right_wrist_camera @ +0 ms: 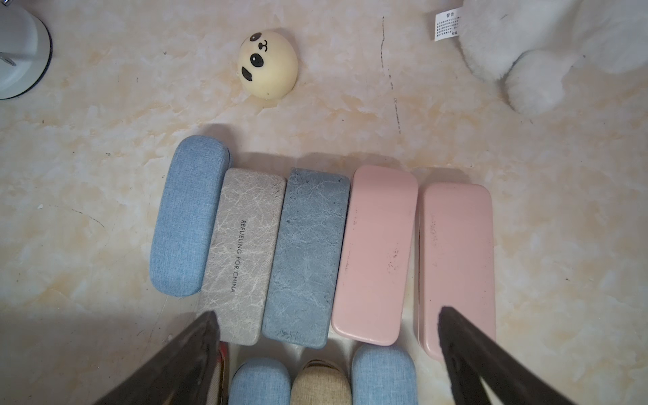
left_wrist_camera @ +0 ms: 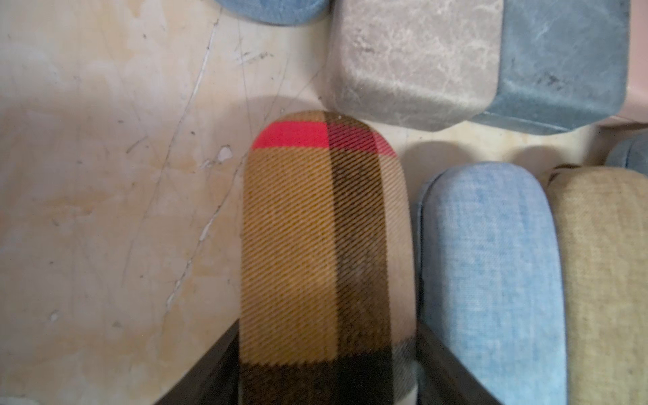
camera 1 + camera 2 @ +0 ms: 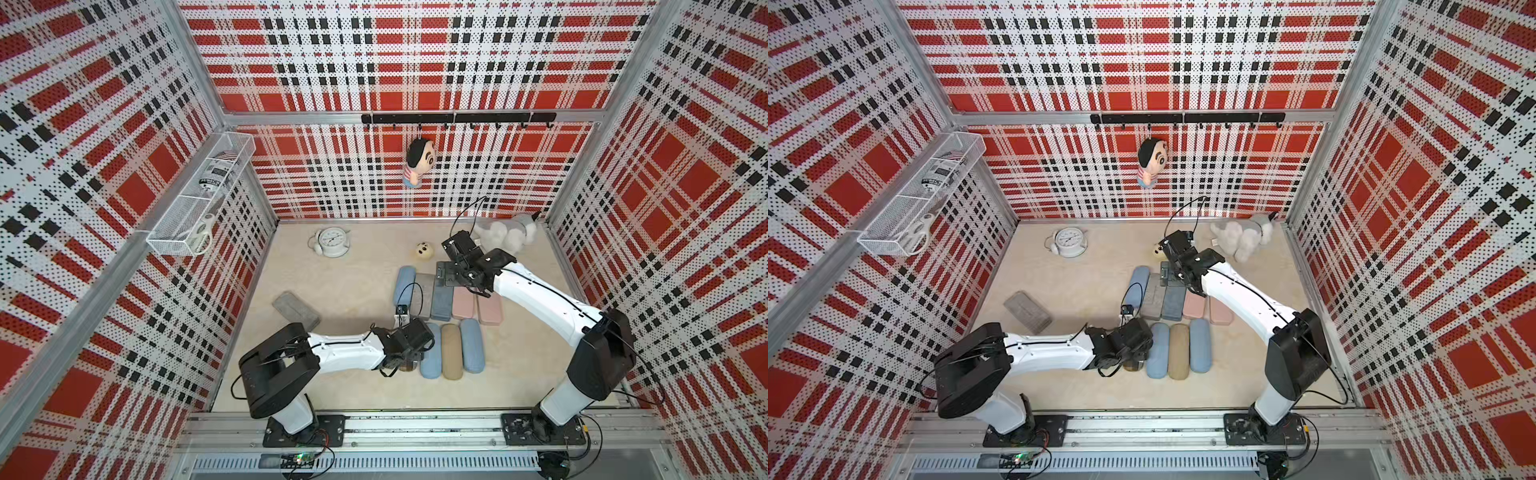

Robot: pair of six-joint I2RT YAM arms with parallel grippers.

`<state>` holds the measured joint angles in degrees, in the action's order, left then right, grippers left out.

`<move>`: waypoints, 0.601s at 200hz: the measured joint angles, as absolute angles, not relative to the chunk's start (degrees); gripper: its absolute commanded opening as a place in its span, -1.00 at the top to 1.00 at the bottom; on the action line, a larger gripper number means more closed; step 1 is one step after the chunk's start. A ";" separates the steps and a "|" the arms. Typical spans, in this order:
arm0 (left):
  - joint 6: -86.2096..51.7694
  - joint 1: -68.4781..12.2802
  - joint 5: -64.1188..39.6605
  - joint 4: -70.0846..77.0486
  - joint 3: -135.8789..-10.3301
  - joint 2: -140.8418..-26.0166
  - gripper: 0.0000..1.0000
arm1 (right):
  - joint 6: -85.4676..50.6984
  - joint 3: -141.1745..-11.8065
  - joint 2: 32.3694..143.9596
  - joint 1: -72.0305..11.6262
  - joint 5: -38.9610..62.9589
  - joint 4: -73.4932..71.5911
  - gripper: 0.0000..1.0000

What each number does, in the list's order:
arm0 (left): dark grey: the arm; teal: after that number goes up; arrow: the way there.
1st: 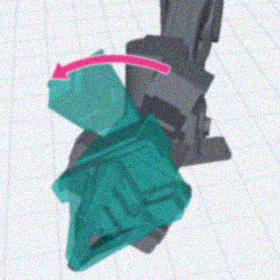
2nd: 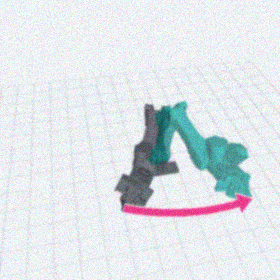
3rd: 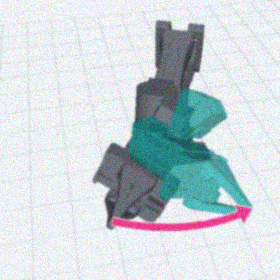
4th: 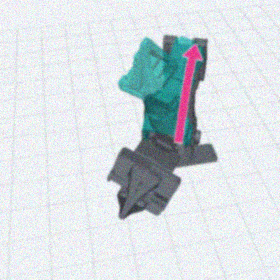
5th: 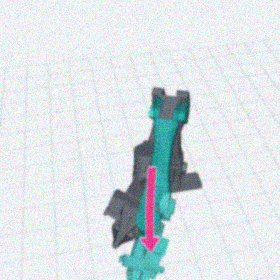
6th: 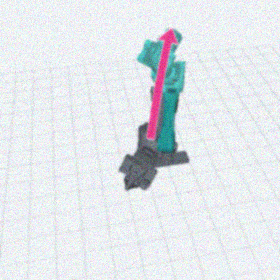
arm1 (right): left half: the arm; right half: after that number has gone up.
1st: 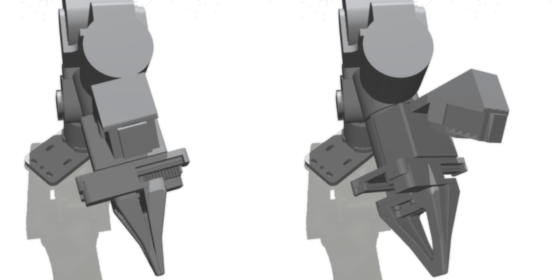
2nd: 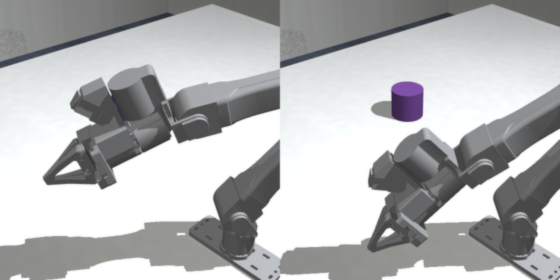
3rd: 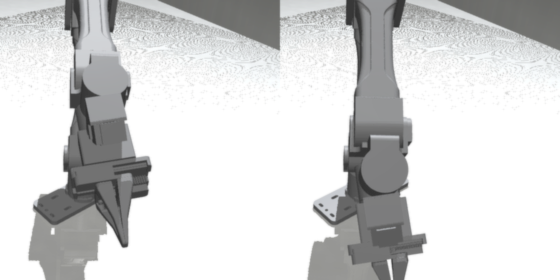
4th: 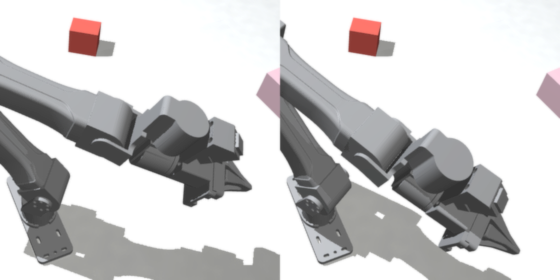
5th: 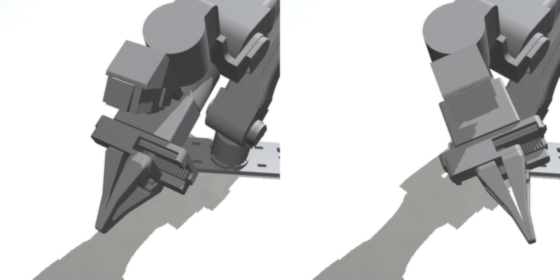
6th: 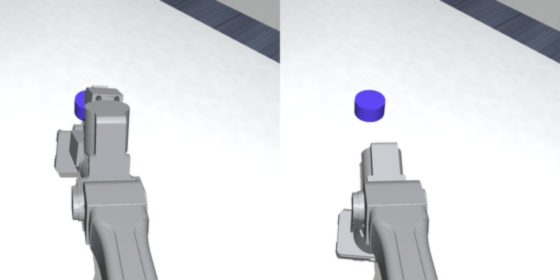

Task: Close the glasses case
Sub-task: Place the glasses case at the center of the board.

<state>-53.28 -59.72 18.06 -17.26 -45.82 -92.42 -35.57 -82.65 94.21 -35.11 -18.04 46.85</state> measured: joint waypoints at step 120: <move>-55.29 -56.84 21.04 -21.93 -46.26 -81.10 -0.80 | -32.95 -96.29 105.23 -36.53 -13.47 45.52 -1.00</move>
